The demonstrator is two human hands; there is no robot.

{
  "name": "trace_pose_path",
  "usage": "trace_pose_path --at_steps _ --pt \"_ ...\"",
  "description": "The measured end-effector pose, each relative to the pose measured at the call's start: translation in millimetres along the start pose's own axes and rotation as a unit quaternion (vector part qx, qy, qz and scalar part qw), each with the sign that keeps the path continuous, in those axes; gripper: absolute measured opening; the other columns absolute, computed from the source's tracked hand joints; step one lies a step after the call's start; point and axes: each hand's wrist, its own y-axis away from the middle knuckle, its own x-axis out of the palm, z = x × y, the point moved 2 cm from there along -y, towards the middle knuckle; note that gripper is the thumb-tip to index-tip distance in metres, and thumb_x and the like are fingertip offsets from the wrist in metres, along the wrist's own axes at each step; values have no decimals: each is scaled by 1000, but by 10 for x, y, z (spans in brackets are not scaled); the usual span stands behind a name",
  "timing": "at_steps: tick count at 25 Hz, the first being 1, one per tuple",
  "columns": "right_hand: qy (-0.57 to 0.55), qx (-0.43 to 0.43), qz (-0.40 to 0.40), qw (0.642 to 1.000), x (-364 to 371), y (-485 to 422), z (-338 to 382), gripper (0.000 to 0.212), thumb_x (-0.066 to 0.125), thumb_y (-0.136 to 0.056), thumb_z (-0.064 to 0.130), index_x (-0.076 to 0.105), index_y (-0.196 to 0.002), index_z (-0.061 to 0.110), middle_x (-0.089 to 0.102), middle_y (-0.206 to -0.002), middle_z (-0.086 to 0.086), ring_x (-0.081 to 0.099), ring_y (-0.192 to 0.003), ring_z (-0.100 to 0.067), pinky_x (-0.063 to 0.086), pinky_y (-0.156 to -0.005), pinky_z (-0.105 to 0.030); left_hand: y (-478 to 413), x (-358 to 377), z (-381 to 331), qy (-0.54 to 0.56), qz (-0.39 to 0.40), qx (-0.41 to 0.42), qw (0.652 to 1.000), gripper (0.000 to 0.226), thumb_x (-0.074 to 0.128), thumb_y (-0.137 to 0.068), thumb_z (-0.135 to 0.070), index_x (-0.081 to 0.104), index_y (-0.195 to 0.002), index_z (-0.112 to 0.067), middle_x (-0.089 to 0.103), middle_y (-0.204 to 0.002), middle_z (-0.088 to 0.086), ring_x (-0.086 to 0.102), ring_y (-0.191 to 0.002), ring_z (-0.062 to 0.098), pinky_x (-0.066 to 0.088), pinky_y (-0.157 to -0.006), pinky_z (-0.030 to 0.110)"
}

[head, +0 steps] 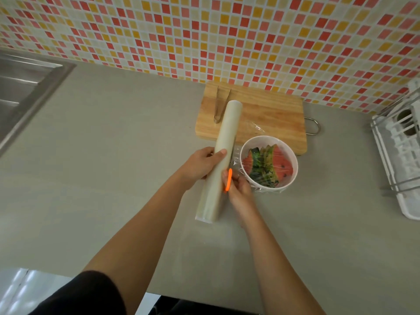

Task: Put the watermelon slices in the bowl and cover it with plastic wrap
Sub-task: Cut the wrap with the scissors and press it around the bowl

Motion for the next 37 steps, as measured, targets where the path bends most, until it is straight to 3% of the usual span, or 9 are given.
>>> trace_pose_path --at_steps 3,9,14,17,22,26,29,32,37 --pt "-6 -2 -21 1000 47 35 2 18 60 -88 34 63 -97 18 69 -92 5 64 -92 -9 50 -83 -22 -34 -39 8 15 -2 4 1000 34 56 -91 -43 65 -106 -14 68 -96 3 64 -84 18 52 -78 36" --pt "-44 92 -12 995 175 135 -150 45 61 -82 50 52 -104 12 66 -93 6 64 -84 3 49 -77 -19 -41 -79 -22 25 -3 -13 1000 36 54 -92 -43 65 -107 -11 67 -91 1 64 -81 15 52 -72 30" --pt "-51 80 -2 995 200 -30 -20 51 62 -73 60 60 -98 15 73 -91 7 67 -92 -6 51 -86 -30 -31 -124 -9 23 2 -8 1000 39 55 -91 -42 65 -105 -8 68 -90 2 65 -80 15 53 -73 33" --pt "-39 64 -20 997 213 -79 -15 44 63 -74 59 55 -91 20 72 -77 14 68 -81 0 51 -73 -20 -23 -159 -6 21 1 -1 1000 35 57 -90 -42 66 -104 -11 70 -92 2 67 -81 15 55 -71 31" --pt "-19 26 -17 999 236 -61 -15 55 60 -70 60 56 -98 12 66 -87 1 64 -73 4 46 -64 -11 16 -229 56 43 -7 -10 999 30 58 -90 -40 66 -103 -15 71 -94 0 69 -82 14 54 -71 31" --pt "-16 57 -20 998 241 -152 5 34 60 -81 53 57 -87 20 65 -68 18 59 -64 14 39 -52 -1 41 -300 97 30 -10 -12 999 29 59 -89 -40 67 -103 -16 72 -93 0 70 -80 13 56 -69 30" --pt "5 39 -23 999 247 -212 45 25 58 -84 49 58 -75 25 63 -58 22 58 -62 11 41 -57 -4 43 -328 102 24 -15 -15 999 29 59 -89 -39 67 -104 -16 72 -96 2 69 -84 16 55 -74 34" --pt "5 42 -23 999 290 -239 20 29 59 -82 53 59 -83 24 65 -76 13 61 -77 1 45 -73 -17 59 -380 113 23 -26 -18 999 28 59 -90 -37 67 -103 -15 71 -100 6 68 -86 19 54 -77 36" --pt "2 34 -36 999 316 -294 34 32 60 -82 51 58 -89 20 60 -73 10 58 -72 -6 42 -71 -21 78 -444 120 13 -31 -21 999 28 59 -89 -37 66 -105 -15 70 -104 8 67 -91 23 52 -79 38"
